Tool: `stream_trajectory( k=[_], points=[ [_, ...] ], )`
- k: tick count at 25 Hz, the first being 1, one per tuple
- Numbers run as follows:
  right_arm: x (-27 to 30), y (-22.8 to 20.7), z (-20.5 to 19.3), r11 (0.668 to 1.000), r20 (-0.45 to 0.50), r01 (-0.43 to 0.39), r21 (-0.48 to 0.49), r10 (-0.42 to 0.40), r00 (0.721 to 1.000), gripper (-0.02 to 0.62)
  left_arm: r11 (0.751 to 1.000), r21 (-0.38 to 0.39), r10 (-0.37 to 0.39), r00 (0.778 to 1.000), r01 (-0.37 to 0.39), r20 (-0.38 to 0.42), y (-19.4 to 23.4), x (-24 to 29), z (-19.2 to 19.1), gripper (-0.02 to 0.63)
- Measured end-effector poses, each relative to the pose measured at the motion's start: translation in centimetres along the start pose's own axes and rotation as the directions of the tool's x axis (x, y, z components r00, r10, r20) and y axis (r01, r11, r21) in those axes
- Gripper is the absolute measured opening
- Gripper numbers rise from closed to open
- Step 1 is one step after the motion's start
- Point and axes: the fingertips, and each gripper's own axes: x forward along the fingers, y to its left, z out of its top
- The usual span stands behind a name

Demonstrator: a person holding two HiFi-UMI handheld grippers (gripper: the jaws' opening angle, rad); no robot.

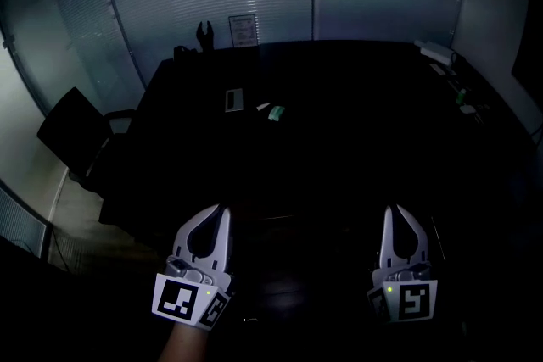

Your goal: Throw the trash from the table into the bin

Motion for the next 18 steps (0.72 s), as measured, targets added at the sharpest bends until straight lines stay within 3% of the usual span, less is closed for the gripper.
stream_trajectory(
  k=[7,18],
  points=[
    [6.1,5.7,0.8,0.998,0.036,-0.065,-0.004,0.065,0.997,0.006,0.994,0.002,0.110,0.994,-0.110,0.023,8.4,-1.1,0.6,0.000],
    [15.5,13.6,1.6,0.995,0.058,-0.094,-0.032,0.096,0.994,0.006,0.990,0.002,0.138,0.989,-0.138,0.057,19.2,0.4,1.6,0.000]
  ],
)
